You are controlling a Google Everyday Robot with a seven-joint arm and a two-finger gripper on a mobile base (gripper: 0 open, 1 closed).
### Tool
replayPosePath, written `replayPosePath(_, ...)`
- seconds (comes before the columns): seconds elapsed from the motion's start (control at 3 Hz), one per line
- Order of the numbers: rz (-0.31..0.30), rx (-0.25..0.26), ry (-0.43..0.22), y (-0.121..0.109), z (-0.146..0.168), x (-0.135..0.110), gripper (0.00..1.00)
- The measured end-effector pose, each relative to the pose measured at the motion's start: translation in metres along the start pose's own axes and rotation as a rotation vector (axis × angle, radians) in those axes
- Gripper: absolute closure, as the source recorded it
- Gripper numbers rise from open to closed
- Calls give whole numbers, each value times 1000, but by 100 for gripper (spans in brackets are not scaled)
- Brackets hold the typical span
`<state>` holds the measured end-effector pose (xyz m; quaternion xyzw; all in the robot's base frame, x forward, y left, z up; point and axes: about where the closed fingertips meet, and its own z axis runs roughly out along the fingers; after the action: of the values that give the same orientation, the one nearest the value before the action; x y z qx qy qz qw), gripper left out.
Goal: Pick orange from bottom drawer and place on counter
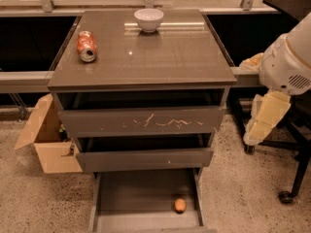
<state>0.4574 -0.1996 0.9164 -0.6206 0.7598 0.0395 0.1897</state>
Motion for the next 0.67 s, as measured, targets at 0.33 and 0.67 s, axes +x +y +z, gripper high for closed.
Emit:
replayPosePath(0.33,-7,-36,-25,2,32,3,0)
replayPosePath(0.67,-59,-95,-100,10,87,4,0)
